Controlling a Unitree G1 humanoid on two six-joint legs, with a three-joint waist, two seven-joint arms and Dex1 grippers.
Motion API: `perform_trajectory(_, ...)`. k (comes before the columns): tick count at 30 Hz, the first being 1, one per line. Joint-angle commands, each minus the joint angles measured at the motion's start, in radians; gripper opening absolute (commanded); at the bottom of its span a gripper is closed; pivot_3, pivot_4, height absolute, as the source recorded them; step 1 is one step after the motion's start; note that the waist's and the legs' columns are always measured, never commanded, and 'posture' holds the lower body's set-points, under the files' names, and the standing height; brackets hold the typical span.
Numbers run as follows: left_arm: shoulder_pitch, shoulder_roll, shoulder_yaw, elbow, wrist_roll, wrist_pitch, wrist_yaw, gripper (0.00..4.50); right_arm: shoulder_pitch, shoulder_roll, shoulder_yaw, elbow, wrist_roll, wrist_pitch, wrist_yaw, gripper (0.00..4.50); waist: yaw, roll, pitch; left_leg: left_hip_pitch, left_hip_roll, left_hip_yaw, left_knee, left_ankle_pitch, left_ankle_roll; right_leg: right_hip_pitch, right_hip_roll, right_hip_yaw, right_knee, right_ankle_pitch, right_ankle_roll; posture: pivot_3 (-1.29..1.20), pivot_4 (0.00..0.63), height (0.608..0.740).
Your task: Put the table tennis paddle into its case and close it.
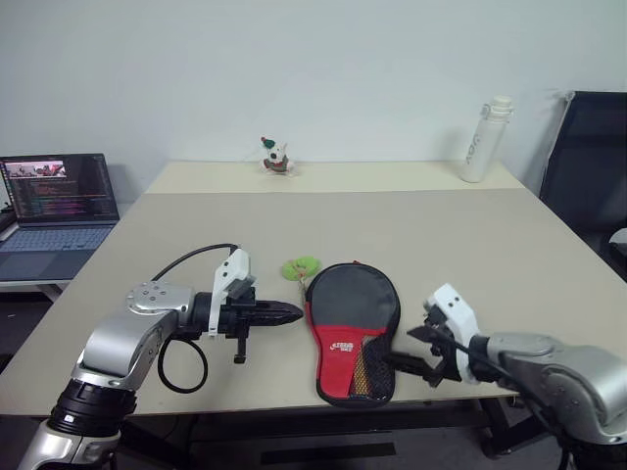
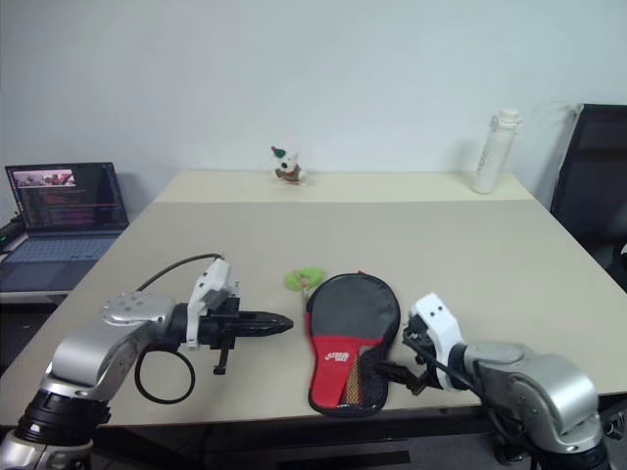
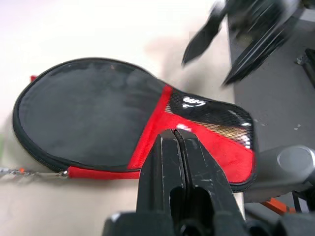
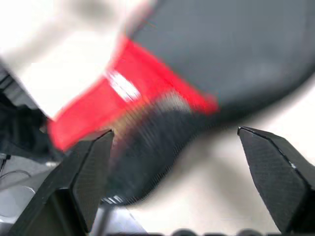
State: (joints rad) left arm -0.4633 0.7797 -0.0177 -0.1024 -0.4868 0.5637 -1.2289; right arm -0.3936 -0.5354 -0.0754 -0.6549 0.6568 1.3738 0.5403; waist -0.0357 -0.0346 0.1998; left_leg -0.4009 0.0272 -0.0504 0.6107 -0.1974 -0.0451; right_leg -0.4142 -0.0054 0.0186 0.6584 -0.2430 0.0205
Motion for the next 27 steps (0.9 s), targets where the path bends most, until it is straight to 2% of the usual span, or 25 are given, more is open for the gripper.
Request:
perform_trajectory(1, -0.013, 0.021, -0.011, 0.029, 0.024, -0.018, -0.012, 0.00, -0.108, 0.028, 0.032, 0.079, -0.014, -0.125, 0.017, 4.44, -0.005, 0.000, 0.000, 0.000, 0.000, 0.000, 0.000, 0.000, 0.000, 0.000, 0.000, 0.000, 0.000, 0.000, 0.000, 0.00, 0.150, 0.740)
perform_trajectory(2, -0.010, 0.025, -0.017, 0.038, 0.035, -0.025, -0.016, 0.00, -0.135, 0.041, 0.056, 0.120, -0.035, -0.158, 0.009, 4.44, -0.008, 0.000, 0.000, 0.001, 0.000, 0.000, 0.000, 0.000, 0.000, 0.000, 0.000, 0.000, 0.001, 0.000, 0.000, 0.00, 0.150, 0.740)
perform_trajectory(4, -0.009, 0.025, -0.022, 0.053, 0.046, -0.036, -0.014, 0.58, -0.169, 0.060, 0.093, 0.183, -0.068, -0.211, -0.001, 4.50, -0.008, 0.000, 0.000, 0.000, 0.000, 0.000, 0.000, 0.000, 0.000, 0.000, 0.001, 0.000, 0.001, 0.000, -0.001, 0.00, 0.150, 0.740)
perform_trajectory(10, -0.047, -0.027, -0.033, 0.197, 0.206, -0.159, 0.167, 2.72, -0.250, 0.155, 0.276, 0.437, -0.259, -0.434, -0.046, 4.50, -0.003, 0.000, 0.000, -0.001, 0.000, 0.000, 0.000, 0.000, 0.000, -0.001, 0.001, 0.001, 0.001, 0.000, -0.001, 0.00, 0.150, 0.740)
perform_trajectory(15, -0.099, -0.117, -0.012, 0.271, 0.282, -0.191, 0.344, 4.46, -0.248, 0.191, 0.378, 0.512, -0.360, -0.514, -0.053, 4.50, 0.007, 0.000, 0.000, -0.003, 0.000, 0.000, 0.000, 0.000, 0.000, -0.003, 0.000, 0.000, 0.001, 0.000, -0.001, 0.00, 0.150, 0.740)
perform_trajectory(19, -0.155, -0.182, 0.016, 0.345, 0.298, -0.180, 0.459, 4.46, -0.235, 0.209, 0.395, 0.522, -0.387, -0.526, -0.045, 4.50, 0.006, 0.000, 0.000, -0.006, 0.000, 0.000, 0.002, 0.000, 0.000, -0.006, 0.000, 0.000, 0.003, 0.001, -0.001, 0.00, 0.150, 0.740)
perform_trajectory(23, -0.291, -0.251, 0.017, 0.575, 0.357, -0.222, 0.602, 4.46, -0.231, 0.230, 0.404, 0.533, -0.401, -0.531, -0.044, 4.50, 0.006, 0.000, 0.000, -0.006, 0.000, -0.001, 0.003, 0.000, 0.000, -0.006, 0.000, -0.001, 0.005, 0.001, -0.001, 0.00, 0.150, 0.740)
perform_trajectory(27, -0.425, -0.299, 0.005, 0.828, 0.377, -0.257, 0.600, 4.46, -0.232, 0.244, 0.406, 0.539, -0.417, -0.533, -0.042, 4.50, 0.006, 0.000, 0.000, -0.006, -0.001, -0.001, 0.003, 0.000, 0.000, -0.006, 0.001, -0.001, 0.005, 0.001, -0.001, 0.00, 0.150, 0.740)
